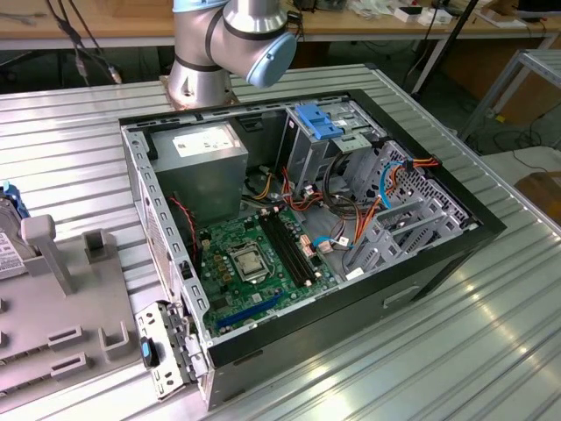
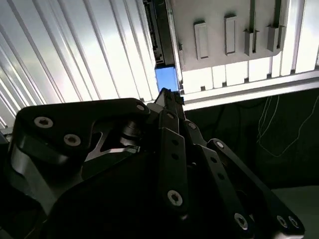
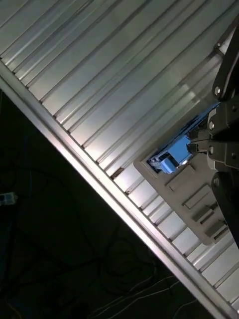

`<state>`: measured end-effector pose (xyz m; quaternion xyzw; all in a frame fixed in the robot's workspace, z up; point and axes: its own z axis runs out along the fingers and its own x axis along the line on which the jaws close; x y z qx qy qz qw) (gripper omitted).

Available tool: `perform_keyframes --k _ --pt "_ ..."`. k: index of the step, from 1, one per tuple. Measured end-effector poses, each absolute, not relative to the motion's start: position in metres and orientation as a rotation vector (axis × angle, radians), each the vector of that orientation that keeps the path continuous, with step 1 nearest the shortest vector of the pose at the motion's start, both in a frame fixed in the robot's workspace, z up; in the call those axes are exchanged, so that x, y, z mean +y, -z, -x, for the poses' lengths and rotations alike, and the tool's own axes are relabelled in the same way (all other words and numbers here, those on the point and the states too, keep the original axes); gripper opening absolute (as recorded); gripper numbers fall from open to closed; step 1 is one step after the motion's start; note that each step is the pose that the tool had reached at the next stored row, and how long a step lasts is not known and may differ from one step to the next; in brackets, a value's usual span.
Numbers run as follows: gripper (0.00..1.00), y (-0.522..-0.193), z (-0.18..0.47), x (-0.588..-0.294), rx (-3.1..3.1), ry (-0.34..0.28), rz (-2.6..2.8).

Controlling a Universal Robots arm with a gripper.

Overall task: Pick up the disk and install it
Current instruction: 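Pick up the disk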

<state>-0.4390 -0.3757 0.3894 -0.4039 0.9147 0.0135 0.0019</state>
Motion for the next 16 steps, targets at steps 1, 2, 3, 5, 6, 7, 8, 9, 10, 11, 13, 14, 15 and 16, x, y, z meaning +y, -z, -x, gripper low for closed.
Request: perform_keyframes --k 1,2,3,5,6,7,8,9,10,11,13,14,15,16 --pt "0.11 -0.3893 0.4391 -0.3758 2.853 -0.042 1.306" --pt "0.11 -0.3893 0.4391 -0.3758 2.84 -0.043 1.334" --pt "0.11 -0.3893 0.4391 -0.3758 2.825 -0.043 1.367" --pt "0.11 -0.3892 0.4392 -0.3759 2.791 -0.043 1.436" --pt "0.11 -0.3892 0.4392 -0.3759 2.784 -0.043 1.451" --pt "0.11 -0.3893 0.4392 -0.3759 2.771 -0.043 1.476" --pt "0.11 -0.3893 0.4392 -0.3759 2.748 -0.043 1.519" --pt "0.11 -0.3893 0.4393 -0.376 2.726 -0.043 1.56" --pt "0.11 -0.3893 0.4393 -0.376 2.713 -0.043 1.582" --pt "0.11 -0.3893 0.4393 -0.376 2.682 -0.043 1.634" --pt "0.11 -0.3893 0.4393 -0.376 2.61 -0.043 1.75" --pt "0.11 -0.3893 0.4393 -0.376 2.582 -0.043 1.791" --pt "0.11 -0.3893 0.4394 -0.376 2.564 -0.043 1.818" --pt "0.11 -0.3893 0.4394 -0.376 2.547 -0.043 1.842"
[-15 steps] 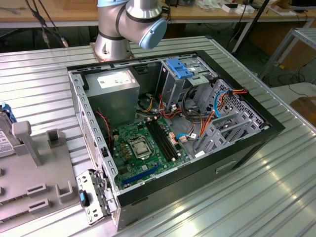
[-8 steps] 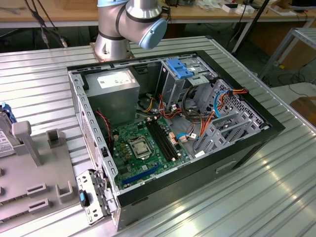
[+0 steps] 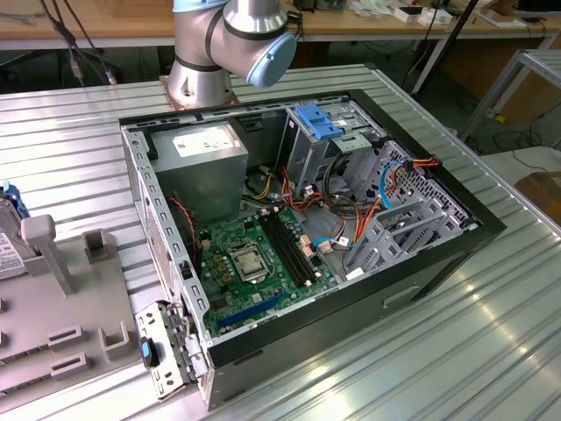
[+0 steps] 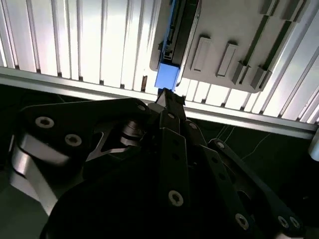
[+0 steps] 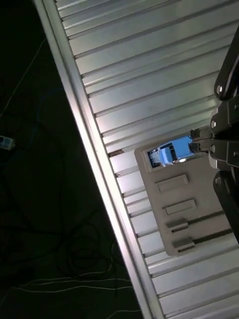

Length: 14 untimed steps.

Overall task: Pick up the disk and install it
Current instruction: 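Pick up the disk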

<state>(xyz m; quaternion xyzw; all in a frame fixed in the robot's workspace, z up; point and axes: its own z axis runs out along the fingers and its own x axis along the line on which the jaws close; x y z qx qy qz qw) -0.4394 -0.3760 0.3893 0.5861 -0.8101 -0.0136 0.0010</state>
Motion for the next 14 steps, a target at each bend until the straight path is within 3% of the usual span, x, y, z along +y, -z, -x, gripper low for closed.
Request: perform_keyframes --k 14 --pt "0.11 -0.3893 0.4394 -0.3761 -2.299 0.042 -2.133"
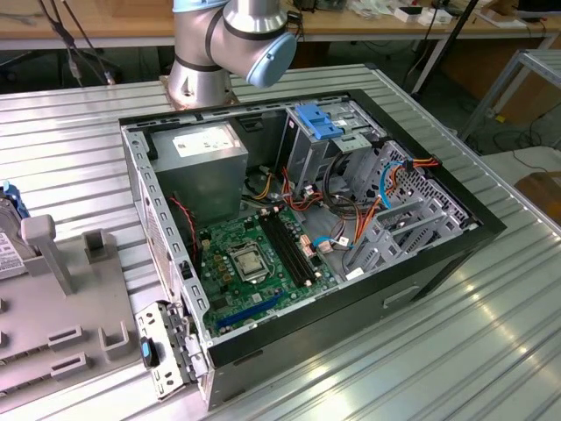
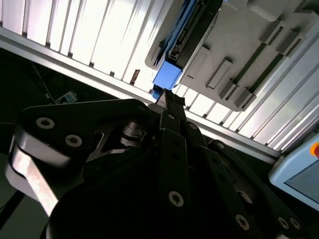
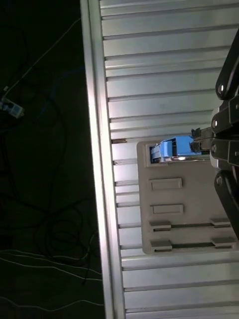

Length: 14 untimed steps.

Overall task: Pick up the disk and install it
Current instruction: 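Pick up the disk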

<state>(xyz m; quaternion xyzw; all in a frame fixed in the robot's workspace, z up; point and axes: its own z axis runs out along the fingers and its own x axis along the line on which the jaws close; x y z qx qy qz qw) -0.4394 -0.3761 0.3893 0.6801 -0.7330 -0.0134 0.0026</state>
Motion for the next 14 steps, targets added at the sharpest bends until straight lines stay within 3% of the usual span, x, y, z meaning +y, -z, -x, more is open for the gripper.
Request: perform_keyframes --k 14 --pt "0.11 -0.3893 0.4394 -0.3763 -2.292 0.042 -2.14"
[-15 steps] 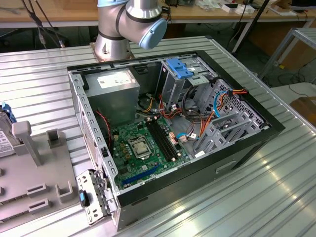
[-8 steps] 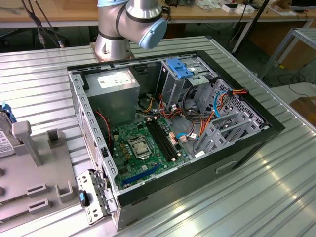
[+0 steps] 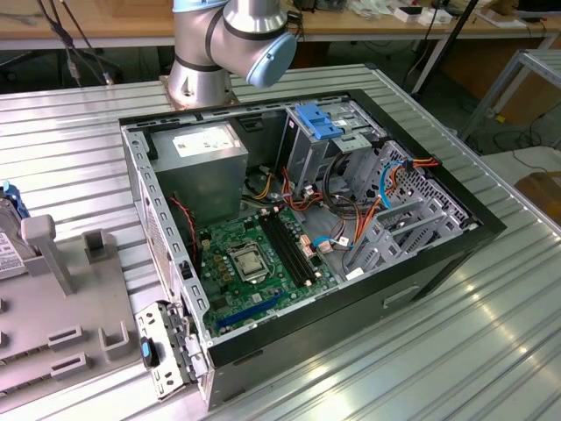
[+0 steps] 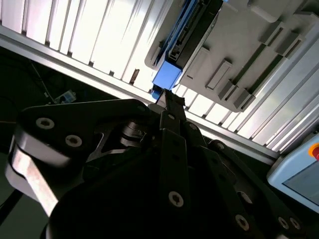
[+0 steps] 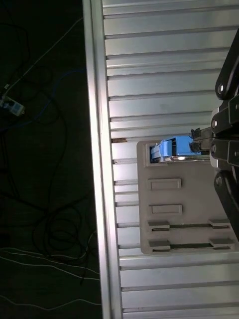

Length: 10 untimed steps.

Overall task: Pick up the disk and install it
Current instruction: 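Pick up the disk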

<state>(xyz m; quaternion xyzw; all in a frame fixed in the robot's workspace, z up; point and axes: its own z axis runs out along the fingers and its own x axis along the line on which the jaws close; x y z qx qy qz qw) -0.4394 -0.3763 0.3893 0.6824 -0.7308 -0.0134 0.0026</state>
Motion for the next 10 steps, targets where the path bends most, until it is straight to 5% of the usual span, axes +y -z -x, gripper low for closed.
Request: perform_keyframes --k 10 --pt "0.6 -0.3893 0.4394 -0.3763 -2.292 0.042 -2.141"
